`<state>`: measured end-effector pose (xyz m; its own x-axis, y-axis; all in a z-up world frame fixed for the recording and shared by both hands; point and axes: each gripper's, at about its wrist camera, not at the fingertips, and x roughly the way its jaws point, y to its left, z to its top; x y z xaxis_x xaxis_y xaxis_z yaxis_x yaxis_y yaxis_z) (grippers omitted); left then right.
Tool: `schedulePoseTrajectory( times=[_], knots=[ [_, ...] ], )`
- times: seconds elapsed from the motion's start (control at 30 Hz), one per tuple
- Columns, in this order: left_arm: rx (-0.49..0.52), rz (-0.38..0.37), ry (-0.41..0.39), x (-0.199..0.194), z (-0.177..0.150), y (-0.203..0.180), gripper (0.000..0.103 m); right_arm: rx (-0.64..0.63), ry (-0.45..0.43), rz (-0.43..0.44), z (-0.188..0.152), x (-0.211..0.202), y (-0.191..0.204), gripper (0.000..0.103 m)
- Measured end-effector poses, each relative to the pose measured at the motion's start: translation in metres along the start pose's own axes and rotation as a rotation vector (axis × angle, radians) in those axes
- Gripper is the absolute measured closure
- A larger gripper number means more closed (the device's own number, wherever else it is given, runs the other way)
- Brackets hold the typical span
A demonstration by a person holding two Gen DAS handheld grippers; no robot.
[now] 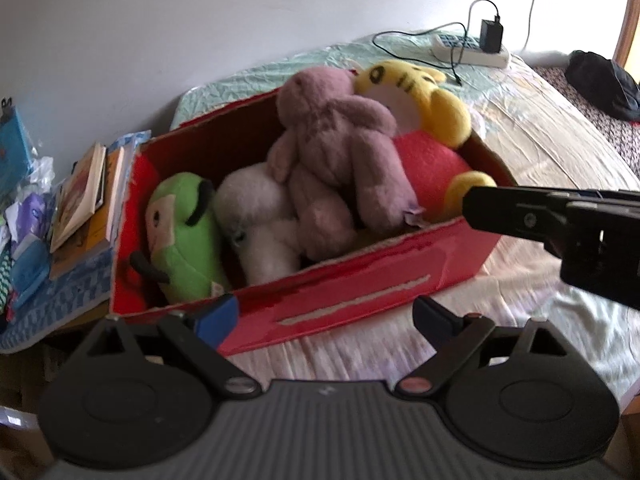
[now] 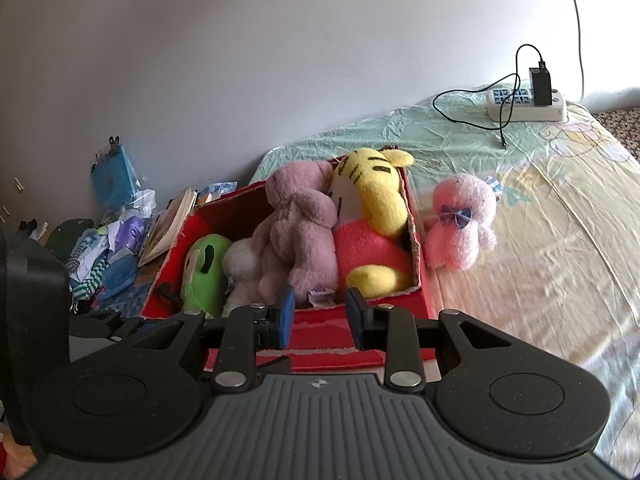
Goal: Organize objects
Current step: 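Pull the right gripper out of the box toward the white bunny, then grasp the white bunny with blue checkered ears by its neck, right gripper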
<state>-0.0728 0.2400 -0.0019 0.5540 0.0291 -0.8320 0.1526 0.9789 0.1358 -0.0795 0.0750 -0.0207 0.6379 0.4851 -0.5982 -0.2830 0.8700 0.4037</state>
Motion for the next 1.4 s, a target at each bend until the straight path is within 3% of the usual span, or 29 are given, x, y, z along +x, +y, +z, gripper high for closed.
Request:
schedulePoseTrajectory(
  times=[0.67,1.4],
  knots=[
    [0.053,-0.077,0.119,0.038,-0.009,-0.043,0.009,0.091,0.072,-0.049,-0.024,0.002,-0.044,0.071],
    [-0.075,-0.023,0.204,0.070,0.026,-0.120,0.009,0.057,0.232,0.077,0.014,0.024,-0.145,0.070]
  ],
)
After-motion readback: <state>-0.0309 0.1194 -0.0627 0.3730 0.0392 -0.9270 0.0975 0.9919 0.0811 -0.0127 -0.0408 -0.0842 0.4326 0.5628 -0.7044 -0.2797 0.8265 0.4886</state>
